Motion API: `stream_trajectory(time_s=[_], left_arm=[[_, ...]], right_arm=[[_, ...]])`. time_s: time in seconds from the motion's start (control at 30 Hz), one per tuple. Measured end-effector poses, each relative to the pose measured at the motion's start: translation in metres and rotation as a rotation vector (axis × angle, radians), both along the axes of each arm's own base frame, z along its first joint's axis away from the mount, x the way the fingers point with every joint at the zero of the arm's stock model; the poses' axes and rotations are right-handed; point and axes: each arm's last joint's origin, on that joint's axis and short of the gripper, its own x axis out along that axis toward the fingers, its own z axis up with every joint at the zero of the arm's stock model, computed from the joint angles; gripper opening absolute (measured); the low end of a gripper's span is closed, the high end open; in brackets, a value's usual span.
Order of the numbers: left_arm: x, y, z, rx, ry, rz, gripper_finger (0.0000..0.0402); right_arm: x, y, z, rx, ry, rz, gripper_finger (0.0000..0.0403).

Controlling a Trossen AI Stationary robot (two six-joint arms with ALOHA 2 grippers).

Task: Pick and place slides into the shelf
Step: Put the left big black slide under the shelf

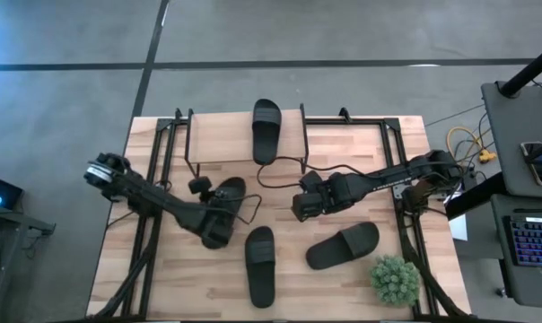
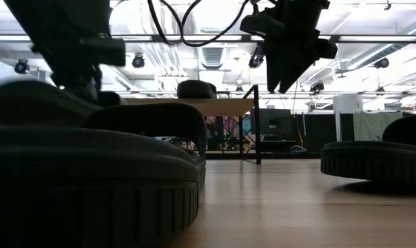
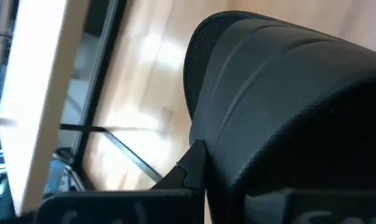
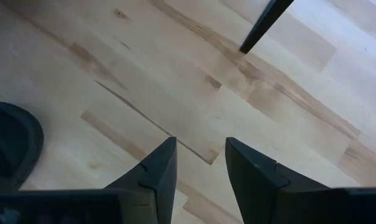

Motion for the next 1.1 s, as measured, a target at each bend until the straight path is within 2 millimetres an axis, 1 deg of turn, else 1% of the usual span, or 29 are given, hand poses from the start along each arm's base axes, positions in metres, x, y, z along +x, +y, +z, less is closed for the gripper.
stream_trajectory(time_s=[0.07,0.17,0.33,0.4,0.53,0.67,0.8,0.97,1.1], left_arm=[[-0.001,0.012,-0.006,0.05,0.027,0.037,0.0],[0.001,0.027,-0.014,0.066,0.053,0.094,0.0007],[0.009,0.038,-0.021,0.051,0.01,0.148,0.0042],[0.013,0.04,-0.022,0.044,-0.009,0.144,0.0057],[0.02,0.041,-0.027,0.036,-0.01,0.075,0.0085],[0.019,0.042,-0.03,0.006,0.013,0.062,0.0113],[0.019,0.04,-0.03,-0.085,0.031,0.061,0.014],[0.018,0.035,-0.022,-0.147,0.024,0.047,0.0167],[0.016,0.031,-0.004,-0.184,-0.024,0.026,0.0179]], right_arm=[[0.0,0.0,0.0,0.0,0.0,0.0,0.0128],[0.0,0.0,0.0,0.0,0.0,0.0,0.0129],[0.0,0.0,0.0,0.001,-0.001,0.0,0.0128],[0.0,0.0,0.0,0.001,-0.001,0.0,0.0126],[0.0,0.0,0.0,0.001,-0.001,0.0,0.0125],[0.0,0.0,0.0,0.003,-0.005,-0.006,0.0125],[0.0,0.001,0.0,0.008,-0.006,-0.005,0.0125],[0.0,0.003,0.0,0.007,-0.006,0.001,0.0125],[0.0,0.004,0.0,0.007,-0.006,0.003,0.0125]])
